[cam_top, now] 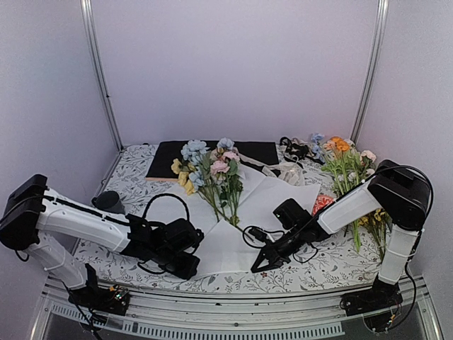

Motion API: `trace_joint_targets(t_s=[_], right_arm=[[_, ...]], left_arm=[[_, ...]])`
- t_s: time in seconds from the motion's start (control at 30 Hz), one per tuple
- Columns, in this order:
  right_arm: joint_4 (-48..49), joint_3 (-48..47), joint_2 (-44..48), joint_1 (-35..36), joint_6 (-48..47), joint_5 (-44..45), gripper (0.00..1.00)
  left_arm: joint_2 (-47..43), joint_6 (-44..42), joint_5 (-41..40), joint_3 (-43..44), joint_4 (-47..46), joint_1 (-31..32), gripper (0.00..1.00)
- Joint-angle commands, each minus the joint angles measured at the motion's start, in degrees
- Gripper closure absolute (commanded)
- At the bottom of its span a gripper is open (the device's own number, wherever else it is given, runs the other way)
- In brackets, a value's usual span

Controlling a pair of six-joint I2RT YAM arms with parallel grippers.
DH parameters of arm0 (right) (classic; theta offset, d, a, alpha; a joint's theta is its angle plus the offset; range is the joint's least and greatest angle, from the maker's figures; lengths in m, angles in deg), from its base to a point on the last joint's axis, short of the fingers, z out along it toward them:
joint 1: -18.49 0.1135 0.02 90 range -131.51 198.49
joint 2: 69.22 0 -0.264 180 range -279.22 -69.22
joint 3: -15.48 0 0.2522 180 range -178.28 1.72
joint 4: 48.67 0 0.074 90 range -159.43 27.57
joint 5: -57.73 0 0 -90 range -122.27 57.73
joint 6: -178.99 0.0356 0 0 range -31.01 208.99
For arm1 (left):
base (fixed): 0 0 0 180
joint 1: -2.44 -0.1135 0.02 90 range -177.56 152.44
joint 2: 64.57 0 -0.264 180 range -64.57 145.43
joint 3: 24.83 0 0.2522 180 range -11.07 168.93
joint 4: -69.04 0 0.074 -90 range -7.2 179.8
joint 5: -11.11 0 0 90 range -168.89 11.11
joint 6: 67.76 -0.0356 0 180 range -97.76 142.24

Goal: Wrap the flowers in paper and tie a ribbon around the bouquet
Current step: Press the fold line on the 1/4-folded wrapping paper.

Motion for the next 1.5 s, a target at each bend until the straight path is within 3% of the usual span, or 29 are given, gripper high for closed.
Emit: trace_joint_targets(t_s=[0.0, 0.3, 0.53, 0.7, 0.8, 0.87, 0.97, 1.1, 1.2, 1.33, 1.47], right_arm=[[-4.2, 1.6, -0.8, 0.0, -1.0, 4.5, 1.0], [-4.3, 1.8, -0.6, 0.1, -1.5, 4.6, 1.0], [-4.2, 1.8, -0.7, 0.0, -1.6, 4.6, 1.0], [-4.5, 1.7, -0.5, 0.0, -1.7, 4.7, 1.0], [-4.7, 1.6, -0.5, 0.1, -1.7, 4.7, 1.0], [-4.9, 1.5, -0.4, 0.0, -1.7, 4.8, 1.0], [-5.1, 1.4, -0.4, 0.1, -1.5, 5.0, 1.0], [-4.9, 1.5, -0.5, 0.1, -1.1, 5.3, 1.0], [-4.9, 1.5, -0.9, 0.2, -0.9, 5.2, 1.0], [-5.0, 1.5, -1.1, 0.2, -0.9, 5.3, 1.0], [-4.8, 1.6, -1.1, 0.2, -0.8, 5.1, 1.0]], left_arm=[[-2.1, 8.1, -0.2, -7.0, 8.2, -2.2, 1.0], [-15.6, 21.0, 1.3, -19.0, 9.4, -5.0, 1.0], [-32.0, 30.4, 2.0, -27.3, 13.7, -5.9, 1.0], [-46.5, 37.5, -1.4, -26.7, 22.1, -5.9, 1.0], [-49.5, 34.9, -8.3, -20.9, 26.7, -5.3, 1.0], [-46.0, 28.6, -11.3, -15.8, 24.5, -4.7, 1.0], [-33.6, 17.1, -12.3, -7.8, 18.6, -3.3, 1.0], [-14.1, 3.3, -10.4, 3.0, 11.6, -1.7, 1.0], [-5.8, -2.9, -6.5, 6.5, 3.8, -2.1, 1.0], [1.0, -3.6, -2.8, 6.4, 0.2, -4.8, 1.0], [0.9, -0.1, -1.1, 1.9, 0.9, -7.0, 1.0]])
